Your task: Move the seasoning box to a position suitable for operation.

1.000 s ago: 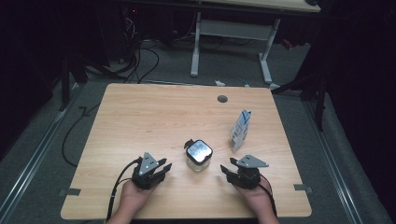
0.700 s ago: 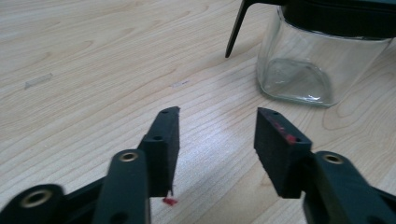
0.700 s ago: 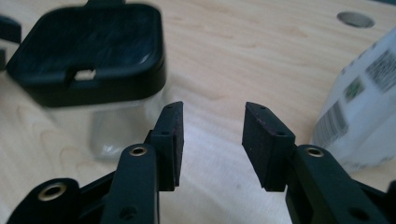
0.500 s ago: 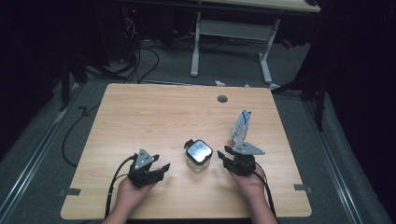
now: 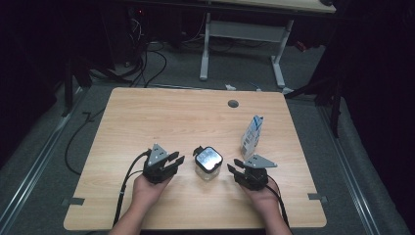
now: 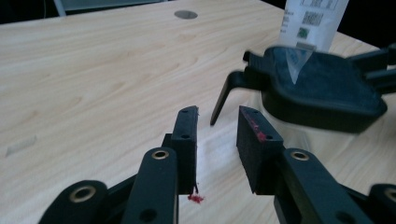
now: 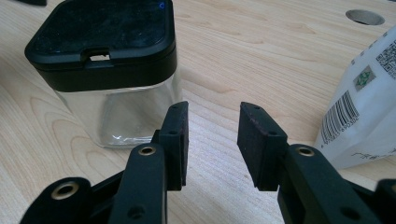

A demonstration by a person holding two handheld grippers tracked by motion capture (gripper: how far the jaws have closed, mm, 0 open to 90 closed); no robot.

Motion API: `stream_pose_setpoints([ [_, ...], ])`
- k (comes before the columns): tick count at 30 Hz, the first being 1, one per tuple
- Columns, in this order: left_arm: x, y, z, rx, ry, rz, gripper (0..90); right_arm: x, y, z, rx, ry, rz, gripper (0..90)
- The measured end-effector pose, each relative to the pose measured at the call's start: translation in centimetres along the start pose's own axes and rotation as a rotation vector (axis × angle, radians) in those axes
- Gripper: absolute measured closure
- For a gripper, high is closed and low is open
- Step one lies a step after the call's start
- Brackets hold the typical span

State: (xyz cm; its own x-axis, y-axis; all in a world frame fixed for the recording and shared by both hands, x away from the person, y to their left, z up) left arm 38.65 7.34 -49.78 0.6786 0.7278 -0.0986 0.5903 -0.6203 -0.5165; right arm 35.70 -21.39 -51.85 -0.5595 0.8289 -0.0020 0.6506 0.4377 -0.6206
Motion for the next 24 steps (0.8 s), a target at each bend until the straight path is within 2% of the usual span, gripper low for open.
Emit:
stream_pose_setpoints([
  [10, -0.4, 1.7, -2.5, -0.038, 0.024, 0.016, 83.3, 0.1, -0.1, -0.1, -0.009, -0.005, -0.003, 63.8],
  [16, -0.8, 2.5, -3.1, -0.047, 0.025, 0.023, 86.4, 0.2, -0.1, -0.2, -0.012, -0.007, -0.006, 63.2],
  [24, -1.4, 3.1, -4.0, -0.040, 0.048, 0.026, 89.7, 0.3, -0.3, -0.3, -0.019, -0.014, -0.010, 63.1],
])
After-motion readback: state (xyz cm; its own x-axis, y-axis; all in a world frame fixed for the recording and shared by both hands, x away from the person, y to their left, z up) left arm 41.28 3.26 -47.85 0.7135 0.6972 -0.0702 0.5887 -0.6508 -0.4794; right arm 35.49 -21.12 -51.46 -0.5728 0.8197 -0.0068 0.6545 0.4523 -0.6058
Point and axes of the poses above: each handheld gripper's, and its own axes: y roughly forward along the jaws, z roughly out of its underside, x roughly to its left, the point moved 3 cm from there along y, roughly forward along the jaws, and after that the axes turned 5 degrees about x, right-handed, at the moved point
